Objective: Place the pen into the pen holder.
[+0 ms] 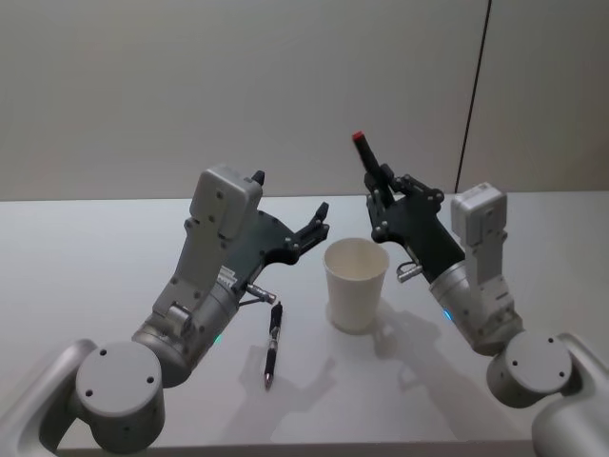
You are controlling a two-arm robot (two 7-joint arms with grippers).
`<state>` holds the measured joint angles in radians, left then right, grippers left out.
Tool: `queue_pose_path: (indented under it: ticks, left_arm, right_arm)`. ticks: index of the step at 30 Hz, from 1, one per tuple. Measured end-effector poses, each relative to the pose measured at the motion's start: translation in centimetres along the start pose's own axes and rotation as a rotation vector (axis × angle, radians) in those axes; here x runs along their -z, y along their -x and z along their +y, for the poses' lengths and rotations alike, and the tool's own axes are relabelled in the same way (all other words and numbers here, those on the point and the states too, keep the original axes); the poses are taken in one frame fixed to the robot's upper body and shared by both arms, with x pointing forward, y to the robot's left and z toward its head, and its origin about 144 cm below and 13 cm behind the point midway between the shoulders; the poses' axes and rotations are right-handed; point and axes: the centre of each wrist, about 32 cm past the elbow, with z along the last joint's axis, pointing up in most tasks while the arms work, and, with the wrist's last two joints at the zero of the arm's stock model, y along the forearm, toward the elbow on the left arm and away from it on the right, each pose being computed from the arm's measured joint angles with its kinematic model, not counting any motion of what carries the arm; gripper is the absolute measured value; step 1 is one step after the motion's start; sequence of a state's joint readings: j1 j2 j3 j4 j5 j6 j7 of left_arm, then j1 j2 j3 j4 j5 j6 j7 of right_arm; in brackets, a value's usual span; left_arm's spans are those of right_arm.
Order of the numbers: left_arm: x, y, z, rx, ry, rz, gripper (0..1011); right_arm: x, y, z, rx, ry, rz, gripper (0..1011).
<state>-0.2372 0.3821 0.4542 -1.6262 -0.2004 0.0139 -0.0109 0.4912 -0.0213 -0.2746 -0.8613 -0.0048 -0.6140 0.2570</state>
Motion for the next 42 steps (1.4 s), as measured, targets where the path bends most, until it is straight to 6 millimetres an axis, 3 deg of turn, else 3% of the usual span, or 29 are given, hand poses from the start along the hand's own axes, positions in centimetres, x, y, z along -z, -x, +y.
queue_pose_path:
  ticks: [21,42]
  left_arm:
    - [0.0,0.0,0.0,0.000,0.000,0.000,1004]
    - [0.0,0.0,0.0,0.000,0.000,0.000,1004]
  right_arm:
    - [2.9,0.6,1.7,-0.056,0.051,0.067,176]
    - [4.0,1.2,2.6,-0.075,0.081,0.094,176]
